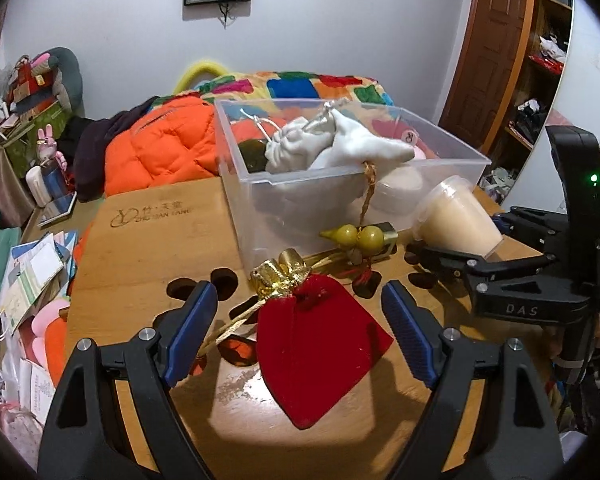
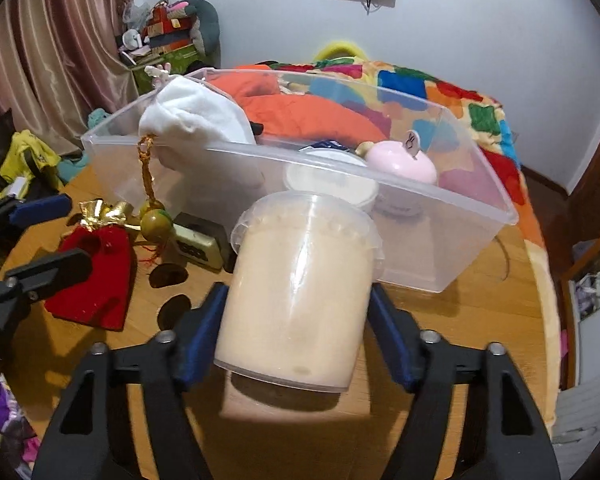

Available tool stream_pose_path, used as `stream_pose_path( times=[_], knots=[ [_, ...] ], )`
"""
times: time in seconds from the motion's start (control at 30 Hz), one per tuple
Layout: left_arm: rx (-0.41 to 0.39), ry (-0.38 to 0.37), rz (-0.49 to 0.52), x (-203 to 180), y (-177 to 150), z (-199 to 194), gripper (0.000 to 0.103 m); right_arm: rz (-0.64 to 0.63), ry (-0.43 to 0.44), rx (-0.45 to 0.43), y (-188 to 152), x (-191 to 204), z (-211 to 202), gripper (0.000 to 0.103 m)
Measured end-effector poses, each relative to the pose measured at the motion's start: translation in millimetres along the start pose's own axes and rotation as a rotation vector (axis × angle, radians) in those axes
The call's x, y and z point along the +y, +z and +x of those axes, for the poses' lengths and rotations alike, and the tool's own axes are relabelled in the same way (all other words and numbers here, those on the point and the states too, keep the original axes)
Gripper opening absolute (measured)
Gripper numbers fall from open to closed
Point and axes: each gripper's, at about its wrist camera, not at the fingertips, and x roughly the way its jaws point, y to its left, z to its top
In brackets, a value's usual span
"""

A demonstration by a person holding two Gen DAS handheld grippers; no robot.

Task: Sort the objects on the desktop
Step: 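Grasp the cream plastic tub with the right gripper and lift it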

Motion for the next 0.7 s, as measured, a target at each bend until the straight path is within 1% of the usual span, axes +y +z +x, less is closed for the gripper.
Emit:
stream_pose_path(
  times=[0.07, 0.23, 0.37, 0.47, 0.53, 0.63, 0.67, 0.7],
  knots=[
    [0.033, 0.007, 0.005, -0.2, 0.1, 6.7, 0.084, 0.025, 0.024, -0.001, -1.3, -4.2, -0.1, 0.058],
    [0.098, -0.011, -0.016, 3.5, -0.6, 17.7, 0.084, 0.081, 0.071, -0.023, -7.2, -10.8, -5.5, 0.055],
    [0.134, 0.011, -0.018, 3.6, -1.6, 24.4, 0.084, 0.088, 0.096, -0.044, -15.0, -8.9, -11.7, 0.055],
    [0.134, 0.032, -0.005, 0.1, -3.1, 24.1, 0.084, 0.089, 0.12, -0.058, -18.2, -5.9, -17.6, 0.054],
    [0.118, 0.05, -0.002, -0.1, -2.5, 20.6, 0.084, 0.092, 0.129, -0.066, -19.2, -5.8, -22.0, 0.054],
    [0.055, 0.068, -0.025, -0.6, -0.9, 7.3, 0.084, 0.088, 0.125, -0.076, -22.3, -7.8, -30.1, 0.054],
    [0.036, 0.061, -0.036, -0.9, 0.4, 2.8, 0.084, 0.091, 0.124, -0.081, -22.2, -9.2, -32.2, 0.054],
    [0.017, 0.04, -0.044, -3.3, 2.8, -2.2, 0.084, 0.091, 0.124, -0.084, -22.5, -11.2, -34.3, 0.054]
  ],
)
